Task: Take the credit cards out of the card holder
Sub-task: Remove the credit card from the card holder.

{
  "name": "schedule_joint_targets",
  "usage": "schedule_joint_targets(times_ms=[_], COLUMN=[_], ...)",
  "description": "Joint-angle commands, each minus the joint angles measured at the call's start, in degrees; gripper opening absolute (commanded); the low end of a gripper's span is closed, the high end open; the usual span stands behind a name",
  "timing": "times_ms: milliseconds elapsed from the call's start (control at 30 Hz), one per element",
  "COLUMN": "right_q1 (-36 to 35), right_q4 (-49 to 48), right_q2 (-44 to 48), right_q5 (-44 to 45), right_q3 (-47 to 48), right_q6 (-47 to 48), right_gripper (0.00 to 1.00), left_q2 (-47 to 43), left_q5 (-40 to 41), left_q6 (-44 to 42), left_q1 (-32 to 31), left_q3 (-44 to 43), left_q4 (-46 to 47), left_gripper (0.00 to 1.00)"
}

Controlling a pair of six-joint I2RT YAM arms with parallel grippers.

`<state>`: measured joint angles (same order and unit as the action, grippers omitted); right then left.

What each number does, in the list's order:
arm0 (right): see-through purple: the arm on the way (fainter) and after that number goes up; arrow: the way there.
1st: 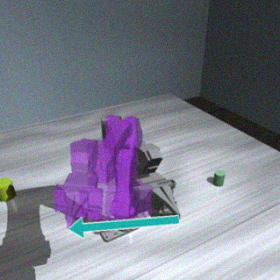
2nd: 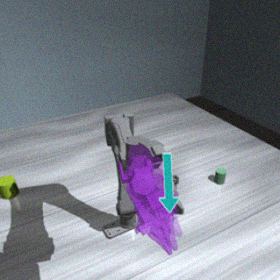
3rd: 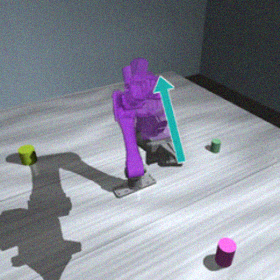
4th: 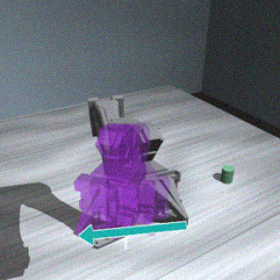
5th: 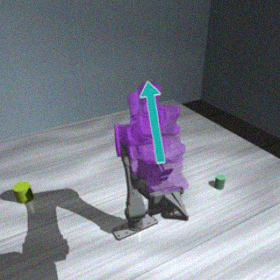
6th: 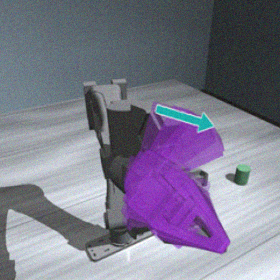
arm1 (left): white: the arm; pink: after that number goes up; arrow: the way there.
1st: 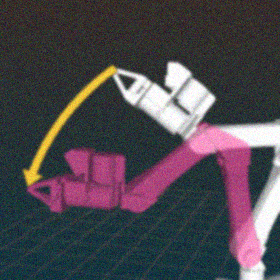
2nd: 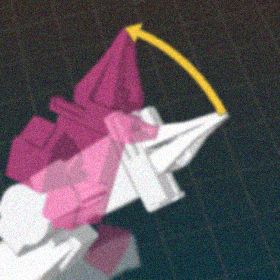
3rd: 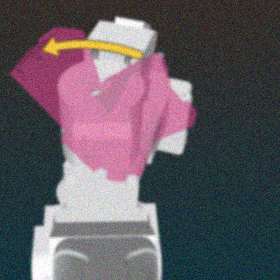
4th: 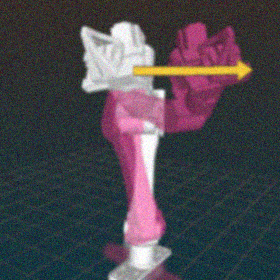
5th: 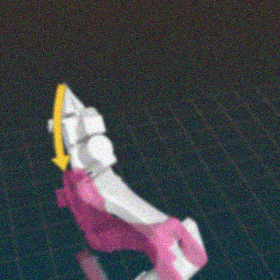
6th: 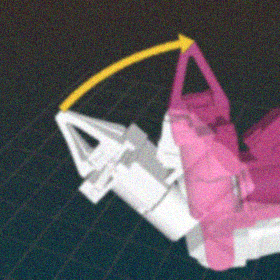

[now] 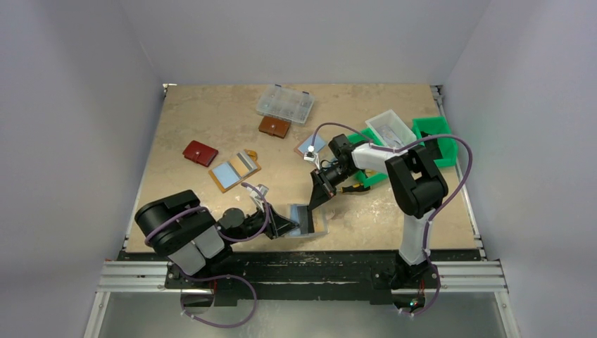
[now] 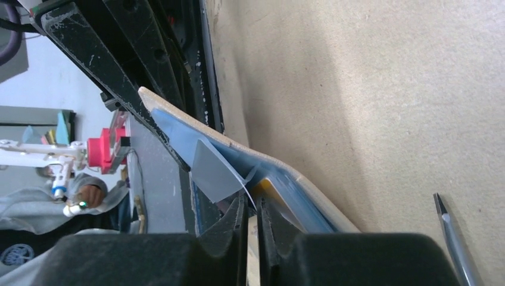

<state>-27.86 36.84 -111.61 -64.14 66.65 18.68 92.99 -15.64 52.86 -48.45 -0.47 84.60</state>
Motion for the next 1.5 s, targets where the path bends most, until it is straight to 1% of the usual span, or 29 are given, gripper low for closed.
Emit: schedule_joint_targets(times_ms=[0, 67, 100, 267, 533, 667, 767, 833, 1000, 1033, 1100, 1167, 1200, 1267, 1300, 1400, 1467], right_q1=[0.0, 0.5, 0.8, 2.0, 2.6, 4.4, 5.9, 6.3, 6.5, 6.6, 6.7, 6.7, 6.8, 6.8, 6.8, 6.8, 6.8], right_q4=[-0.6, -0.6, -0.7, 0.0, 0.2, 0.2, 0.2, 0.7, 4.2, 5.7, 8.3, 10.3, 11.1, 12.5, 13.2, 14.8, 16.9], right_q2=[-0.2, 0.0, 0.1, 0.8, -0.3, 0.1, 0.8, 1.2, 2.8, 3.1, 4.3, 6.0, 6.9, 9.2, 10.2, 13.4, 15.4], right_q5=[-3.0, -3.3, -3.3, -2.9, 4.1, 4.0, 2.7, 1.8, -0.7, -1.4, -2.2, -2.2, -2.0, -1.6, -1.1, 0.1, 0.5], right_q3=[-0.3, -0.4, -0.4, -0.5, -0.4, -0.5, -0.7, -0.6, 0.6, 1.1, 2.1, 2.8, 3.0, 3.3, 3.4, 3.6, 4.0], right_q6=[-1.1, -1.1, -1.0, 0.0, 0.5, 0.4, 0.5, 1.1, 5.2, 6.7, 10.1, 12.5, 13.5, 15.6, 16.9, 20.1, 23.3], right_gripper=[0.07, 0.01, 0.0, 0.0, 0.0, 0.0, 0.0, 0.0, 0.0, 0.0, 0.0, 0.0, 0.0, 0.0, 0.0, 0.0, 0.0], left_q2=[-2.8, -4.0, -4.5, -7.3, -9.2, -9.0, -8.7, -8.5, -9.6, -10.3, -13.8, -18.6, -21.8, -29.4, -33.5, -48.8, -57.6], left_q5=[2.1, 3.0, 3.4, 6.1, 8.0, 8.7, 9.1, 9.2, 9.7, 10.2, 11.1, 12.2, 13.0, 15.1, 16.8, 25.6, 30.2], left_q6=[-1.9, -2.2, -2.4, -2.5, -1.1, -1.1, -1.2, -1.1, -0.6, -0.4, -0.3, -0.4, -0.8, -2.5, -3.1, -3.4, -2.5], left_q1=[0.0, 0.0, 0.0, 1.0, 4.3, 5.3, 5.6, 5.8, 6.1, 6.2, 6.4, 6.5, 6.5, 6.5, 6.5, 6.5, 6.5], left_q3=[0.9, 0.9, 1.1, 2.9, 4.3, 4.5, 4.8, 4.7, 4.0, 4.1, 4.2, 3.9, 3.3, 1.3, 1.0, -3.4, -5.5], left_q4=[10.8, 9.3, 8.4, 4.1, -4.0, -8.7, -10.1, -10.9, -15.6, -16.8, -20.5, -26.7, -32.7, -45.0, -51.2, -71.8, -83.1], left_gripper=[0.0, 0.0, 0.0, 0.0, 0.0, 0.03, 0.05, 0.09, 0.21, 0.27, 0.32, 0.37, 0.44, 0.54, 0.57, 0.78, 0.94])
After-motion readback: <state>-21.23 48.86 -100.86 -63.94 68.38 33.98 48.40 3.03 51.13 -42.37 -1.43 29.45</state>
